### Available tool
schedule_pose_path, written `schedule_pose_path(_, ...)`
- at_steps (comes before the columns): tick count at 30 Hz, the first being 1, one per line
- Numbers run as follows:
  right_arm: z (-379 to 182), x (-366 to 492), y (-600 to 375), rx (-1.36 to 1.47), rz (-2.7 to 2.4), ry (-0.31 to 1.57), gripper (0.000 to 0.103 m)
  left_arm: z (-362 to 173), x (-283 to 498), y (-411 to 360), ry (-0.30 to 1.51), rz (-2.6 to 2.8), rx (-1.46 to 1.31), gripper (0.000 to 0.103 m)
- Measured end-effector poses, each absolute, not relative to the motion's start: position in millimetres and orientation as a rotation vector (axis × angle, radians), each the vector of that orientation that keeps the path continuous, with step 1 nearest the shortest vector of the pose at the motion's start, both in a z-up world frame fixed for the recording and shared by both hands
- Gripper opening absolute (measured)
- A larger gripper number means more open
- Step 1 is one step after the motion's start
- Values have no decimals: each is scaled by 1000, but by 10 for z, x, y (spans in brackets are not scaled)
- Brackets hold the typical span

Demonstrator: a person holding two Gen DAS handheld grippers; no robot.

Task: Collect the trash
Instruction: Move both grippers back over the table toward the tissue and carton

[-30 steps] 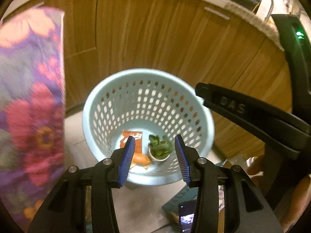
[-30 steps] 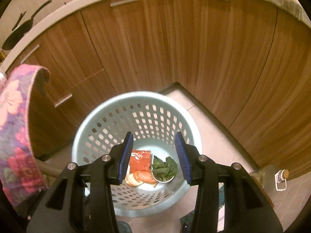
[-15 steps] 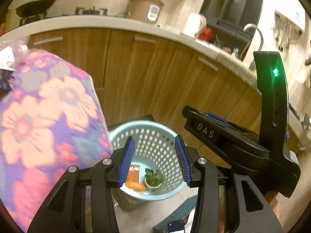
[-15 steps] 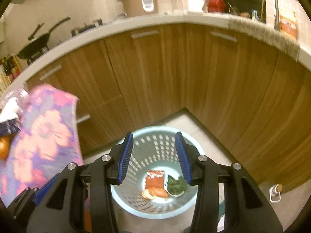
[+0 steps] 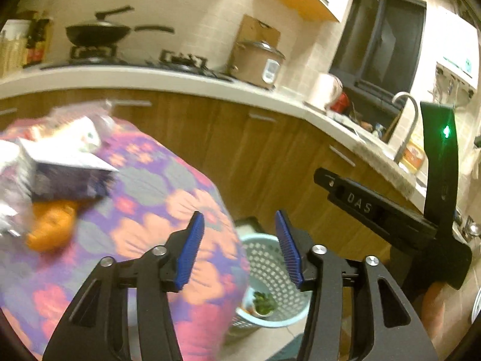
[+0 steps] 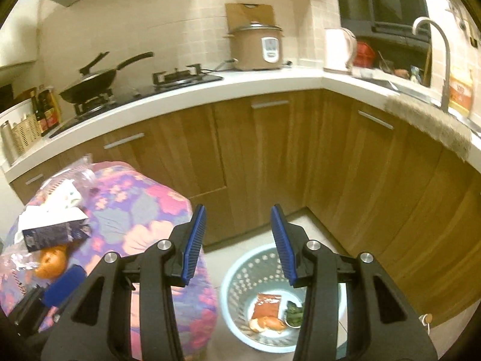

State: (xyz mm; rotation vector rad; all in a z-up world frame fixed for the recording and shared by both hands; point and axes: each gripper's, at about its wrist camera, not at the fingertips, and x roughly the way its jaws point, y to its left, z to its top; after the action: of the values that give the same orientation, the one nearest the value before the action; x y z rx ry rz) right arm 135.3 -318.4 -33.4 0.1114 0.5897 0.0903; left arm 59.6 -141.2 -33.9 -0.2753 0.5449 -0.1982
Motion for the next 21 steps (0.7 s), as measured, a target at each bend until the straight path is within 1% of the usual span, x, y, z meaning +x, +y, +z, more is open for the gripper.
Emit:
schedule_pose_path(5, -230, 1372, -2819, 117, 154, 575, 41, -145, 467, -957, 501, -141, -260, 52)
schedule_pose_path(8, -181, 1397, -2585, 117, 195, 568, 45, -9, 391, -671, 478, -102, -244, 59)
schedule_pose_path(10, -158, 1414, -2402, 108, 227, 568, 48, 70, 335, -458, 462, -78, -231, 60)
schedule_pose_path(17, -140, 1456, -1885, 80, 319, 589, 49, 287, 188, 446, 427, 43, -226, 66)
schedule_pose_path(21, -152, 1424, -1632, 59, 366, 596, 53, 335, 136, 880, 436, 104, -205, 70)
